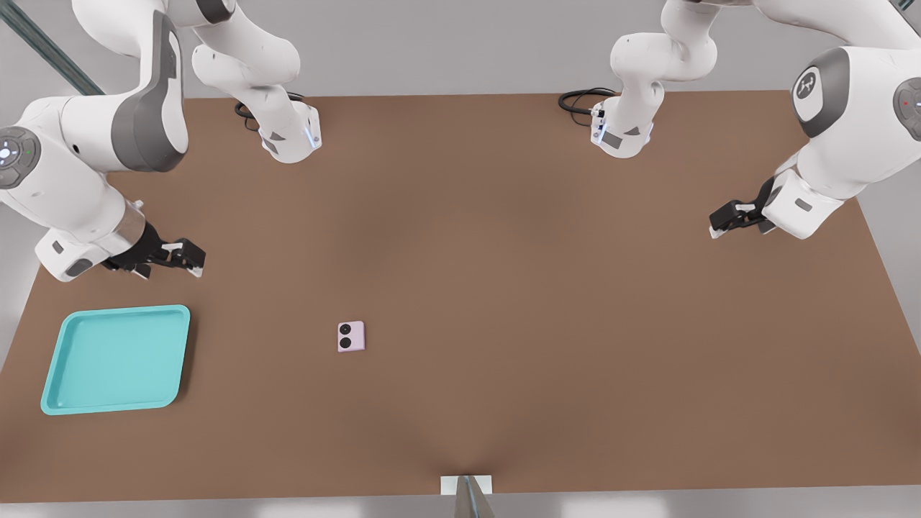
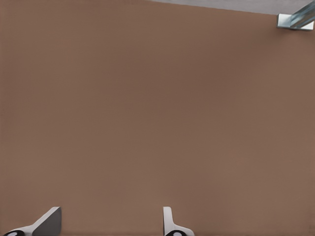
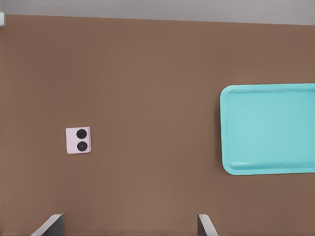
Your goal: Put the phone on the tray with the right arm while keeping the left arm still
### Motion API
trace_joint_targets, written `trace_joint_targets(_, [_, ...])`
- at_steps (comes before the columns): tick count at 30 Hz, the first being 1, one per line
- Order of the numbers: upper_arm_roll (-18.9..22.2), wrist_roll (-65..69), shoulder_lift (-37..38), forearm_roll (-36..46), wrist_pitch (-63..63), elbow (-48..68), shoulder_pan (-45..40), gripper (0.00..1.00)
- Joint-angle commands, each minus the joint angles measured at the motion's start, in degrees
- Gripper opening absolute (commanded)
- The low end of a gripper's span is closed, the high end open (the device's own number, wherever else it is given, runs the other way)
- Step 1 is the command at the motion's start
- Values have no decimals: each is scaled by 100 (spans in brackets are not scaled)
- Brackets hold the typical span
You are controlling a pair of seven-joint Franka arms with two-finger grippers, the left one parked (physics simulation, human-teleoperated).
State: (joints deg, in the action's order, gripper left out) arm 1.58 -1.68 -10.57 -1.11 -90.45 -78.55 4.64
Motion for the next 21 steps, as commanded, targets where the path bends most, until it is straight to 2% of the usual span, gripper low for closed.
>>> trace_joint_targets(1, [1,116,3,15,54,-2,2,100])
trace_joint_targets(5, [-140,63,-278,-12,-350,-11,90,100])
trace_joint_targets(9, [-140,-684,-1428,-3,-1421,-11,626,100])
trace_joint_targets(14, [-149,-1185,-2379,15,-2485,16,925,100])
trace_joint_targets(21, [-245,-2152,-2774,41,-2732,-63,1417,100])
